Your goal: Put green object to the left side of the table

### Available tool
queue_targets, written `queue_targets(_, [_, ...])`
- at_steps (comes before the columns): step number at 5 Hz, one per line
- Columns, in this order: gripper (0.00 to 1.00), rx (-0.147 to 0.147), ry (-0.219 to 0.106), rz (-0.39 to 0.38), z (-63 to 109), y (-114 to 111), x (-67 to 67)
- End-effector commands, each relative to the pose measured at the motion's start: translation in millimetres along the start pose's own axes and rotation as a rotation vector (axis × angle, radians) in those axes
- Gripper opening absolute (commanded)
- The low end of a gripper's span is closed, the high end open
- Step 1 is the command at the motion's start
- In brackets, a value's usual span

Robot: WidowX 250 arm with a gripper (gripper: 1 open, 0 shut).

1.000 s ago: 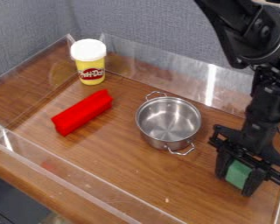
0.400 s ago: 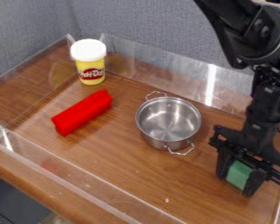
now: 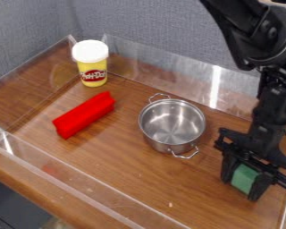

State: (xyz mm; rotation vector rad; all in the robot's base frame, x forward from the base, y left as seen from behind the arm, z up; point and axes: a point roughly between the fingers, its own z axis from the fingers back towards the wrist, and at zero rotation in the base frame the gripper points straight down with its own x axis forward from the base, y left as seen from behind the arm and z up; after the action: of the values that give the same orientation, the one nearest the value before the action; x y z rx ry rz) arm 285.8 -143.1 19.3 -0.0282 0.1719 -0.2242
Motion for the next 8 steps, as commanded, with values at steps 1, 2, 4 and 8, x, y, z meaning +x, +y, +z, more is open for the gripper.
queue_targets(1, [0.00, -0.008, -0.003, 0.009, 6.7, 4.1, 3.4])
queue_targets(2, [0.00, -0.011, 0.017, 0.012, 6.1, 5.4, 2.7])
queue_targets(4, [0.00, -0.017, 0.051, 0.016, 5.5, 7.4, 2.0])
queue_targets(8, [0.00, -0.024, 0.110, 0.037, 6.2, 14.2, 1.6])
